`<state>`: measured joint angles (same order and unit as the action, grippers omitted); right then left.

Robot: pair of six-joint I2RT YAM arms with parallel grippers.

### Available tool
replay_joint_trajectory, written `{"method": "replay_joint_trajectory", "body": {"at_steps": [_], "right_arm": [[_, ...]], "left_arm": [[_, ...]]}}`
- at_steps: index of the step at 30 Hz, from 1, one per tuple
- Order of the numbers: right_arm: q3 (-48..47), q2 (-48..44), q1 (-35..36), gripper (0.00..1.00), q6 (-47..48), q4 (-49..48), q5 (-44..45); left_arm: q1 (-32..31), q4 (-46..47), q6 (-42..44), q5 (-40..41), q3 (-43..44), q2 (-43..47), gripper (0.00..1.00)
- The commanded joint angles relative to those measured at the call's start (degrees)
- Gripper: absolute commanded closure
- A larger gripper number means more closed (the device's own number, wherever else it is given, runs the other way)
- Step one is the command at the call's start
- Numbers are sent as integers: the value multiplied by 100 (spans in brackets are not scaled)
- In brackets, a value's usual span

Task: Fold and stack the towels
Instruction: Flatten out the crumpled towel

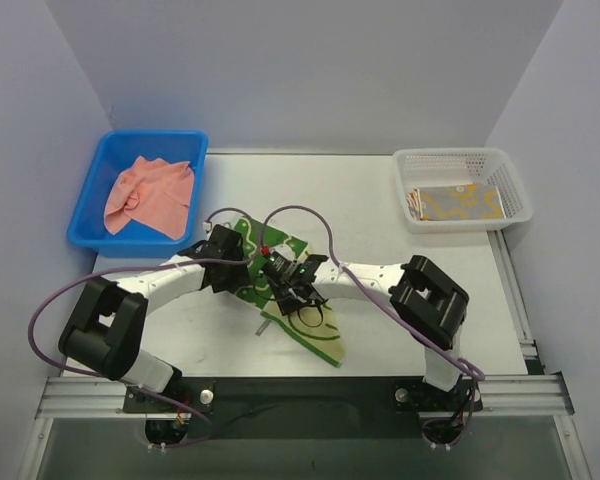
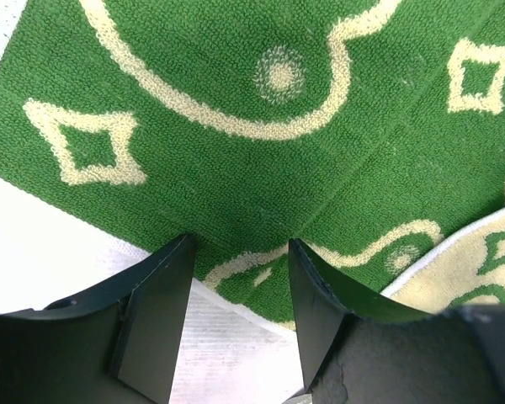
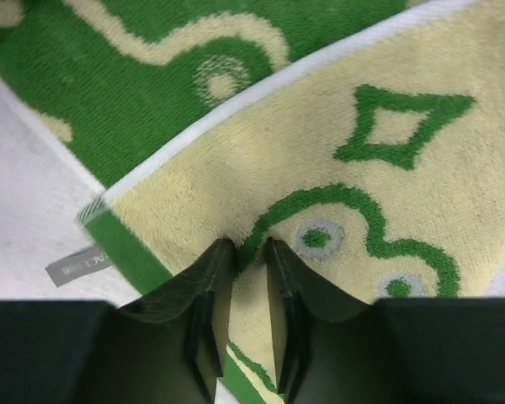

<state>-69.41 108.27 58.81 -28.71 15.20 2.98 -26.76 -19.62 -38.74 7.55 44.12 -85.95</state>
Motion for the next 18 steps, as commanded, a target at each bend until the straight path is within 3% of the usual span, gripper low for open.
{"method": "replay_joint_trajectory", "body": {"at_steps": [1,3,8,18], "right_arm": [[-3,-42,-185,78,-354,527,413],[137,-165,-325,90,-451,598,405],[647,-613,-694,100,-723,633,273],[2070,-2643,-1581,100,-925,413,273]], "left_arm": [[84,195,-54,-166,-202,-211,41],[119,195,-46,-175,-228,-238,41],[242,186,-37,-193,-316,-229,41],[321,125,7,-210,-299,-343,41]]}}
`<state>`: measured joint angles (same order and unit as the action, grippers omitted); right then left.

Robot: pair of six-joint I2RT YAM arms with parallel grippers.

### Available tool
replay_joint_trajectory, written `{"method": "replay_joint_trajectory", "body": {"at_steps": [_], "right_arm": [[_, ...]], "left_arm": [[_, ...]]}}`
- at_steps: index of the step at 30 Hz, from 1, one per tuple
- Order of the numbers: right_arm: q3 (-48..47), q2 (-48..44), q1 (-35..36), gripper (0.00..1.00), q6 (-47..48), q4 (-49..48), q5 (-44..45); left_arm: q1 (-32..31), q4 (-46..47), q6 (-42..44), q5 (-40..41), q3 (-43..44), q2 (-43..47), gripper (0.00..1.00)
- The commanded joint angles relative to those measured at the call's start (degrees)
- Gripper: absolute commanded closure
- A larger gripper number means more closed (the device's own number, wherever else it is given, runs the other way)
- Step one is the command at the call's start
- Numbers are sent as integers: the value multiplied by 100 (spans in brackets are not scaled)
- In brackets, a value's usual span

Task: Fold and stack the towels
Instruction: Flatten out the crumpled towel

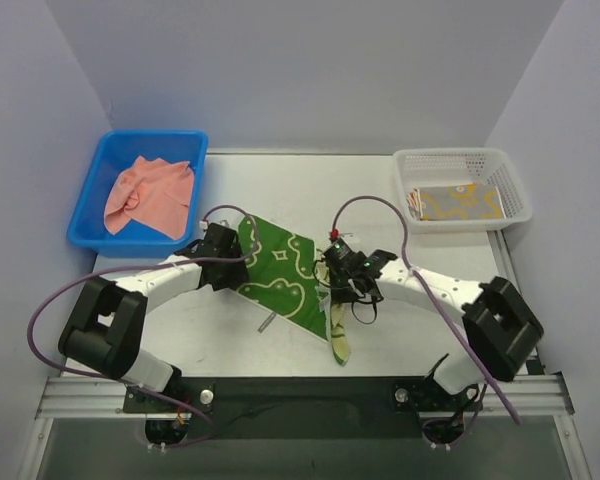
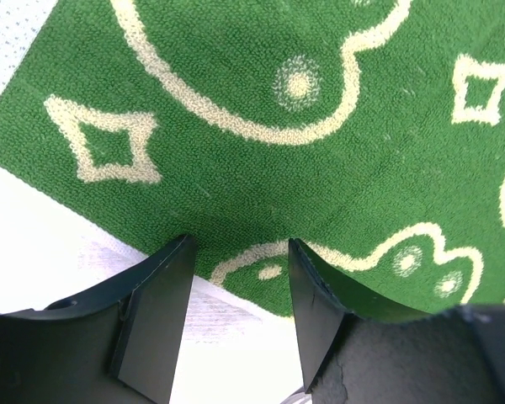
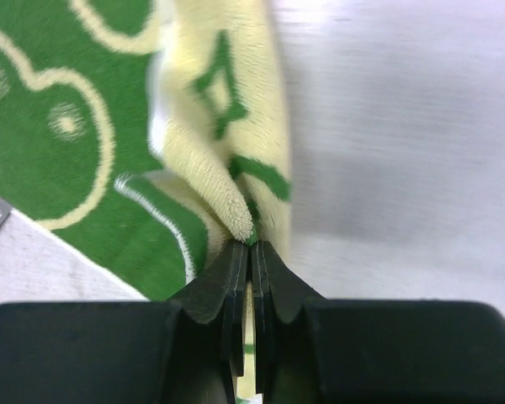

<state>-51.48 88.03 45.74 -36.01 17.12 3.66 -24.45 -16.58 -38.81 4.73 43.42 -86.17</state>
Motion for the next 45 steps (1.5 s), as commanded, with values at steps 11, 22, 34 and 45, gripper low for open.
{"method": "replay_joint_trajectory", "body": {"at_steps": [11,22,34,45], "right_arm": [[1607,-2896,-1946,43,-311,247,522],[236,-1184,-1058,45,1000,54,-93],[709,-120,-1945,46,762,194,-1358],[1940,-988,-1464,42,17,537,-2756]], "left_arm": [[80,-232,180,-218,-18,-304,40],[72,-513,374,-192,387,-295,37],[72,-688,496,-218,1089,-1198,36],[-16,-1286,1120,-157,3459,-2878,32]]}}
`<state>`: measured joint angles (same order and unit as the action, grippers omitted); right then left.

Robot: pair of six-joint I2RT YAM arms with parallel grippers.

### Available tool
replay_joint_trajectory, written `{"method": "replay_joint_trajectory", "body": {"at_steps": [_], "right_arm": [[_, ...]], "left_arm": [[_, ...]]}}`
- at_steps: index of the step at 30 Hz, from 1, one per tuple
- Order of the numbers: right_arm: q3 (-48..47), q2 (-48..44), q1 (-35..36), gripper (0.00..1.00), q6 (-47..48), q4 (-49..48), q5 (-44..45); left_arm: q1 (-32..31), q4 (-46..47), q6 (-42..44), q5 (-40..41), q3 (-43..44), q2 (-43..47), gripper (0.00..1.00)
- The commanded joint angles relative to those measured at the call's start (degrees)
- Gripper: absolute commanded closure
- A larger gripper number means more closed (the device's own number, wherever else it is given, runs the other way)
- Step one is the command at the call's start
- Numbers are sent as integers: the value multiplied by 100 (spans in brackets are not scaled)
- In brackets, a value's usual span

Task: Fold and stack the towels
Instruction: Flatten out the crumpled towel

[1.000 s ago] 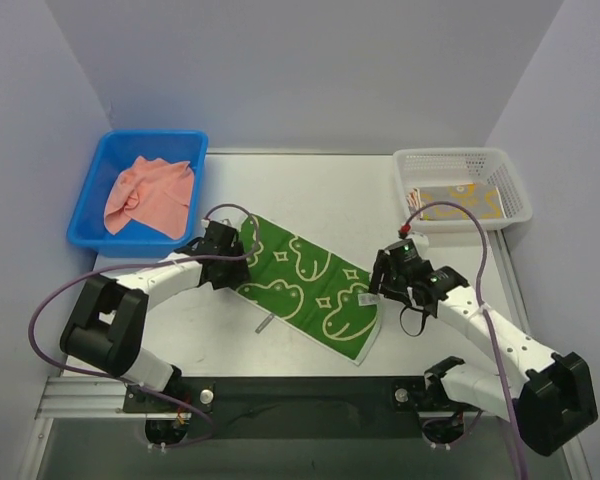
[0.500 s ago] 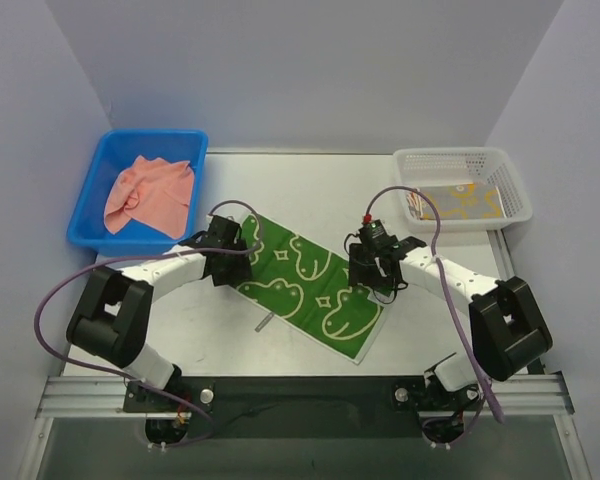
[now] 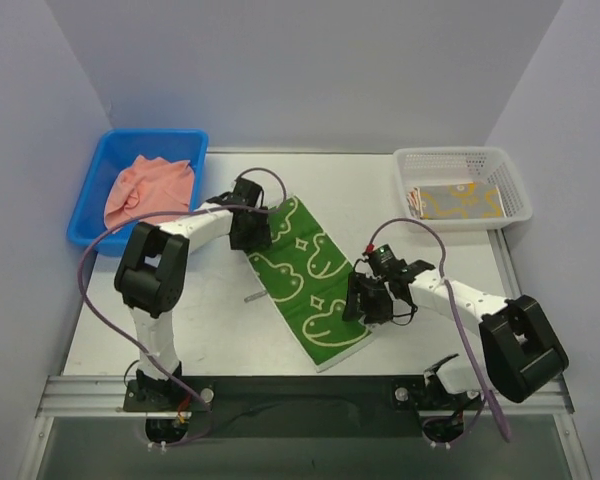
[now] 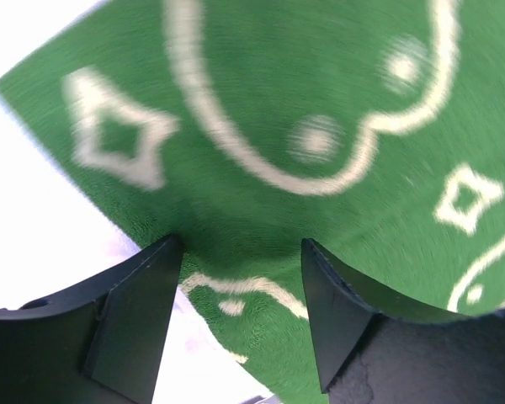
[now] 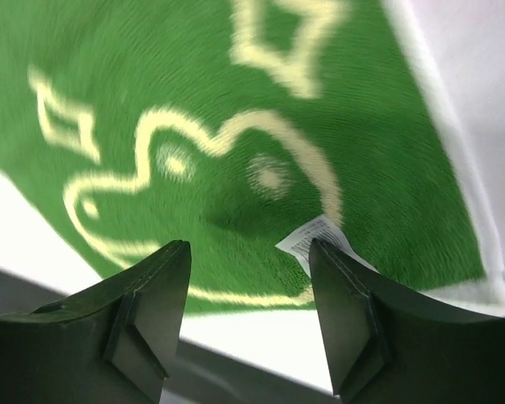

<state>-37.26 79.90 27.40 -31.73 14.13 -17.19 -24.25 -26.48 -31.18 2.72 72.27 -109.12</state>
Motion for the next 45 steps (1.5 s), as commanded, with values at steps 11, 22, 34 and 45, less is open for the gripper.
{"method": "replay_joint_trajectory", "body": {"at_steps": [11,22,34,45], "right_arm": [[-596,-1090,1824,39,-538,907,399],[-2697,936,329,67,1248,319,533],[-2156,1986,178,70,485,-121,287],[-1099,914,293,69,156,-24,-117]], "left_arm": [[-572,-367,1132,105,1976,-849,16],[-844,-314,78,220,412,909,29],[-1424,-7,42,202,-204,339,30],[-1653,73,-3,184,-943,795,26]]}}
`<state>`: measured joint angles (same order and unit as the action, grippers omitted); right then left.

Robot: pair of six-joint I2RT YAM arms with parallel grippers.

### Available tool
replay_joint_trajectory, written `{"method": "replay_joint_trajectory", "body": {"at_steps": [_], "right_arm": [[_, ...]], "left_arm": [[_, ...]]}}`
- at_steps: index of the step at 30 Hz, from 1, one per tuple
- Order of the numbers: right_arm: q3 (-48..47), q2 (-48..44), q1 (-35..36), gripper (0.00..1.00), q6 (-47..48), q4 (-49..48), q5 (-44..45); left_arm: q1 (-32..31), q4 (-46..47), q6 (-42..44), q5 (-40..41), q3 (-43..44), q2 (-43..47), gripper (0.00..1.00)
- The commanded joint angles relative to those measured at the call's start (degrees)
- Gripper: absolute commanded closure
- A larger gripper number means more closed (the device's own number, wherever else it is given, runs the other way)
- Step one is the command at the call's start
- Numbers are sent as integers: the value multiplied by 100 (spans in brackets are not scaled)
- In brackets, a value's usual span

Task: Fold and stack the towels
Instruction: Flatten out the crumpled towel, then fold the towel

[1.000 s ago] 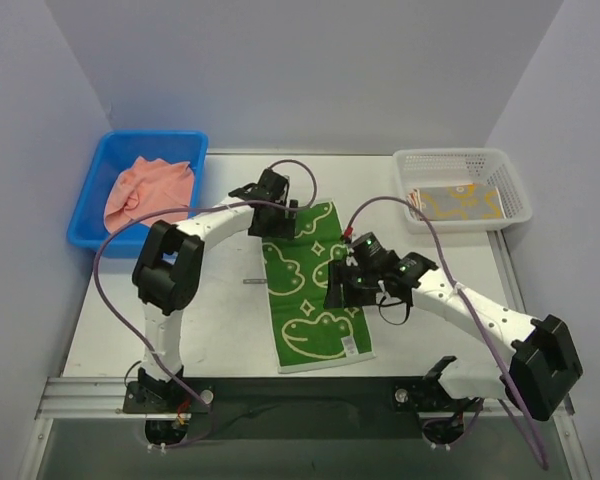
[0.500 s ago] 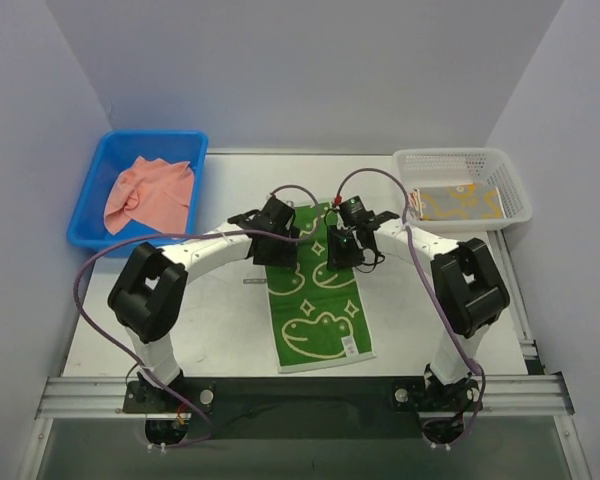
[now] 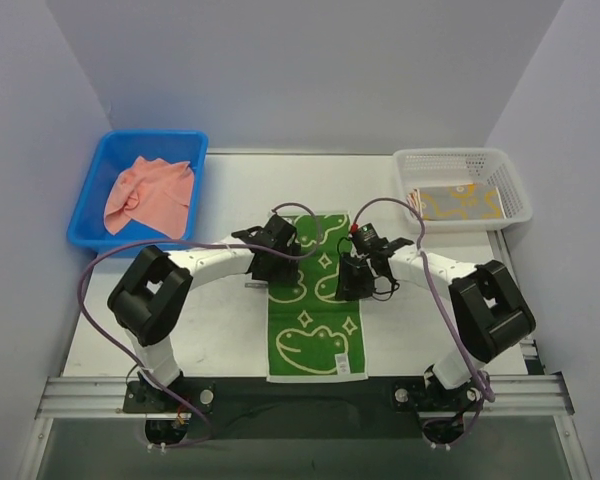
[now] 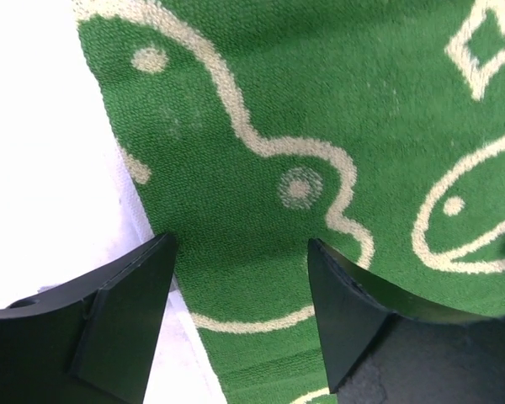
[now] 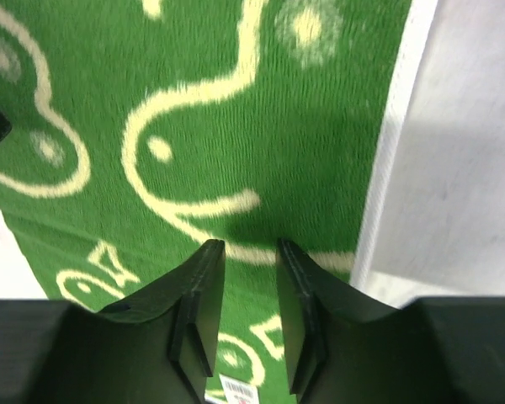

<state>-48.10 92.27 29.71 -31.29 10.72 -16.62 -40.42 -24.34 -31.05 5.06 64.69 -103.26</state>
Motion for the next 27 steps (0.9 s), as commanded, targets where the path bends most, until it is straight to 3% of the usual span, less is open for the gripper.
{"method": "replay_joint_trajectory", "body": {"at_steps": [1,6,11,21,27], "right_arm": [[-233,-471,35,68,245,351,-175],[-1385,-491,-246,59,1168,773,53],[-2623,150,-694,50,2020,835,229],[-4364,1758,-1134,50,2883,809,581],[-4884,2462,-1187,50,3041,809,713]], "left_arm": [[-36,-150,54,160,-141,393,25],[192,-238,721,531,456,606,18],[684,-177,1267,601,1396,202,17],[1309,-10,2119,698,3154,-1545,32],[1449,-194,2226,611,3858,-2337,35]]}}
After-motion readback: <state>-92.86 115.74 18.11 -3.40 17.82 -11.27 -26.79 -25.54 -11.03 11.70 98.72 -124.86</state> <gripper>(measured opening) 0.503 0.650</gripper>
